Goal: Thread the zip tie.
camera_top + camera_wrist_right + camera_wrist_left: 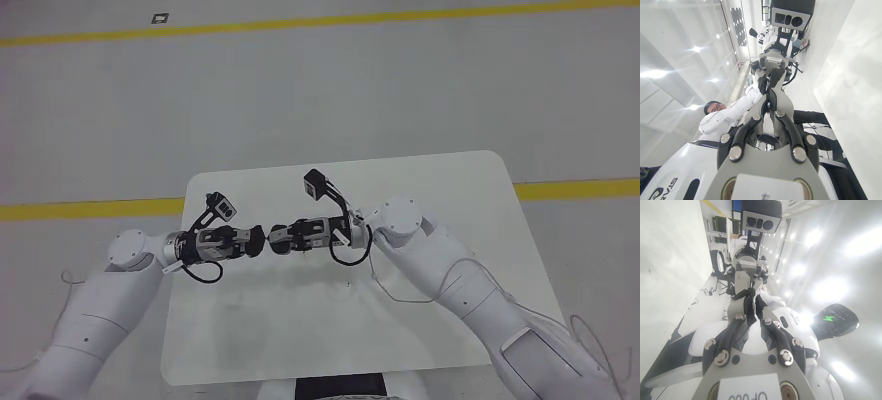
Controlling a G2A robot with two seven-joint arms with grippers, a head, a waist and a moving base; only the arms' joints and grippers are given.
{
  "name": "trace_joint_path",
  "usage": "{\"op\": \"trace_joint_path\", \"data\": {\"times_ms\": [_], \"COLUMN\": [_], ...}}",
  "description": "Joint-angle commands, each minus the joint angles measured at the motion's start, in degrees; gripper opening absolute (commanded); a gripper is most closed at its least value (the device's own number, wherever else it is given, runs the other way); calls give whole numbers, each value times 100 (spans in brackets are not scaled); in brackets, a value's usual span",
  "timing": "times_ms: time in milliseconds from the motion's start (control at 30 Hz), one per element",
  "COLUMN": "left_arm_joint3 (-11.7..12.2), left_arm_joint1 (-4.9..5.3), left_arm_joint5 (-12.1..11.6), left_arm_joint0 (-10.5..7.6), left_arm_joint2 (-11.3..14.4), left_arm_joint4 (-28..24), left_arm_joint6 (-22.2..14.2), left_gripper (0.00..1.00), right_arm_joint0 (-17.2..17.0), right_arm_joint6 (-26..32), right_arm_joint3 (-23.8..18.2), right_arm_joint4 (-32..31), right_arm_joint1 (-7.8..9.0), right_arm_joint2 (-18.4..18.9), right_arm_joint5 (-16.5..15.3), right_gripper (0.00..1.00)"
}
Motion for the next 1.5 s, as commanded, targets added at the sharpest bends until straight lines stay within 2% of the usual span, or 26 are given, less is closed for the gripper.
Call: {"op": "trace_joint_path", "data": {"times_ms": [0, 267, 333, 500, 533, 567, 600, 867, 1067, 1100, 1133, 1400, 1433, 1467], "left_arm_joint3": [-1, 5, 9, 17, 21, 39, 48, 57, 73, 73, 55, 55, 57, 35], "left_arm_joint1": [-5, -21, -26, -35, -36, -34, -32, 47, 118, 129, 124, 124, 123, 118], "left_arm_joint5": [3, 17, 22, 25, 18, 1, -9, -22, -31, -80, -162, -162, -168, -286], "left_arm_joint0": [-3, -7, -7, -14, -17, -24, -30, -3, 93, 95, 126, 126, 130, 148], "left_arm_joint2": [-5, -8, 1, 18, 18, 5, -14, -258, -445, -476, -529, -529, -528, -541], "left_arm_joint4": [0, 14, 18, 19, 20, 31, 13, 32, 18, 68, -106, -106, -78, 25], "left_arm_joint6": [1, 1, 1, 1, 1, 1, 1, 1, 1, 1, 1, 1, 48, 242], "left_gripper": [7, 5, 0, 0, 0, 0, 0, 0, 0, 0, 0, 0, 0, 0], "right_arm_joint0": [5, 34, 43, 54, 53, 54, 55, -55, -296, -296, -296, -296, -296, -296], "right_arm_joint6": [17, 89, 117, 132, 103, 72, 63, -10, -177, -177, -177, -177, -177, -177], "right_arm_joint3": [0, 22, 20, 37, 44, 47, 43, -112, -319, -319, -319, -319, -319, -319], "right_arm_joint4": [1, 5, 4, 3, -10, -46, -71, -231, -352, -352, -352, -352, -352, -352], "right_arm_joint1": [-7, -37, -45, -62, -64, -64, -63, 3, 88, 88, 88, 88, 88, 88], "right_arm_joint2": [-6, -21, -27, -33, -27, -21, -15, 201, 437, 437, 437, 437, 437, 437], "right_arm_joint5": [3, -5, -10, -19, -22, -19, -23, -64, -87, -87, -87, -87, -87, -87], "right_gripper": [0, 0, 0, 0, 22, 68, 100, 100, 100, 100, 100, 100, 100, 100]}}
